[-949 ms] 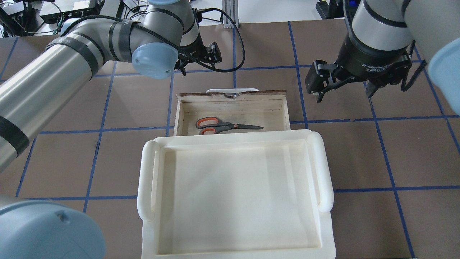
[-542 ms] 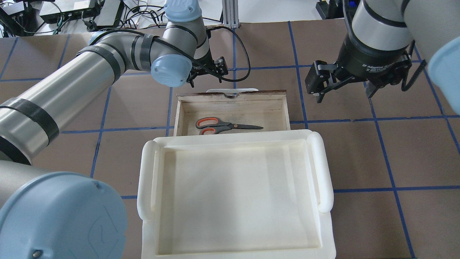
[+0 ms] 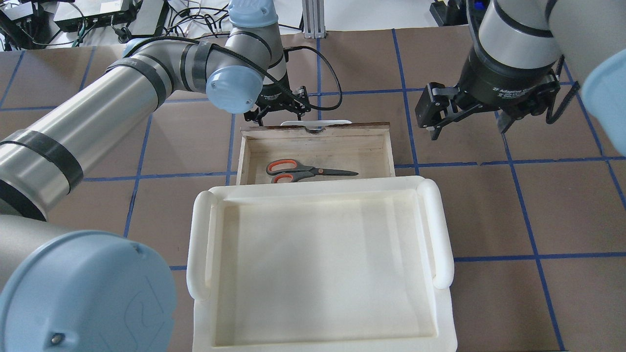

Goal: Put scissors in drawer and close it
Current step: 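Swing the left arm over and position its gripper above the drawer handle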

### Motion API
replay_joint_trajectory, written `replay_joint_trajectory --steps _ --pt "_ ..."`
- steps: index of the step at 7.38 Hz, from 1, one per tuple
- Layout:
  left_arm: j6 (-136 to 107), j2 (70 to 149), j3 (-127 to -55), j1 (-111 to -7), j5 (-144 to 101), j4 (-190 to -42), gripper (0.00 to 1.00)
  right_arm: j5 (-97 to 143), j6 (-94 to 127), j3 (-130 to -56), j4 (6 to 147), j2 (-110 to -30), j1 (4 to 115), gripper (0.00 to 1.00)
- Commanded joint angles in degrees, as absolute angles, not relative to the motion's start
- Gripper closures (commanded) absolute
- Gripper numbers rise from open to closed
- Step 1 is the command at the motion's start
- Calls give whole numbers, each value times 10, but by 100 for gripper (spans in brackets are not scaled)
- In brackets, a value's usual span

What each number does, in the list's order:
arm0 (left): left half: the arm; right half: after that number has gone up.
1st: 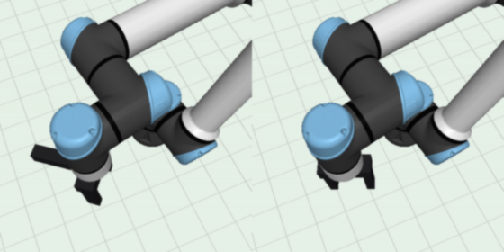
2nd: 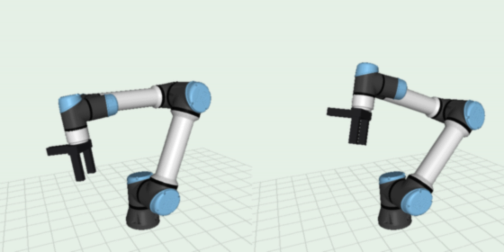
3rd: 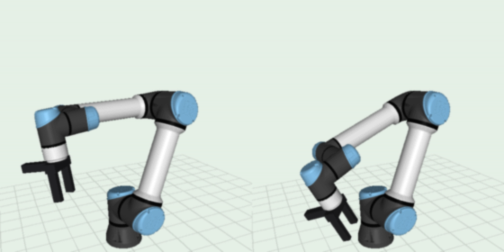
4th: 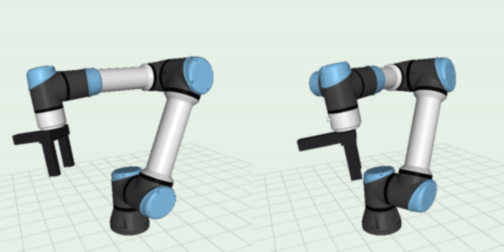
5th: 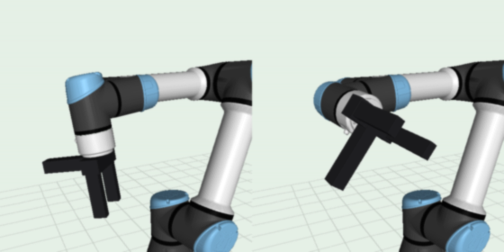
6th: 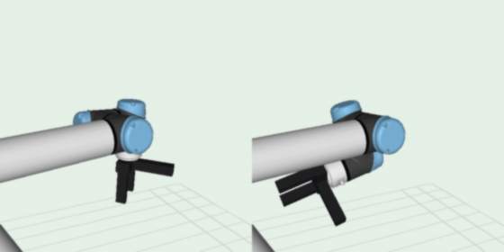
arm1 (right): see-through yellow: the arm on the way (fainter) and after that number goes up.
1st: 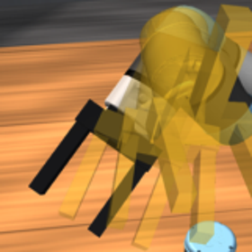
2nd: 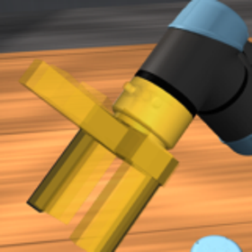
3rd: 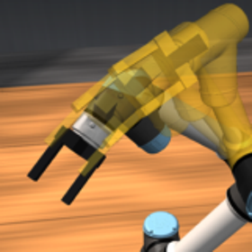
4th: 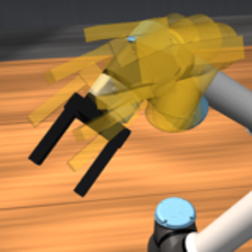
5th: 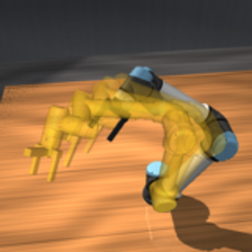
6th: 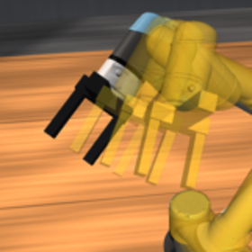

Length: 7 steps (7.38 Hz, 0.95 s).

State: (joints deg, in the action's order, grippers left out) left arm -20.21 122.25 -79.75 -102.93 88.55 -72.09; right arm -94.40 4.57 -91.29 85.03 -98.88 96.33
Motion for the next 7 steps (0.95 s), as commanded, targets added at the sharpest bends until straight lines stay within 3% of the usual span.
replay_joint_trajectory --steps 1,7 --pt "-204 1223 -776 -1029 882 -767 0 -943 46 -913 851 -989 963 0" --pt "-221 1207 -775 -1029 874 -814 0 -943 46 -912 851 -989 963 0"
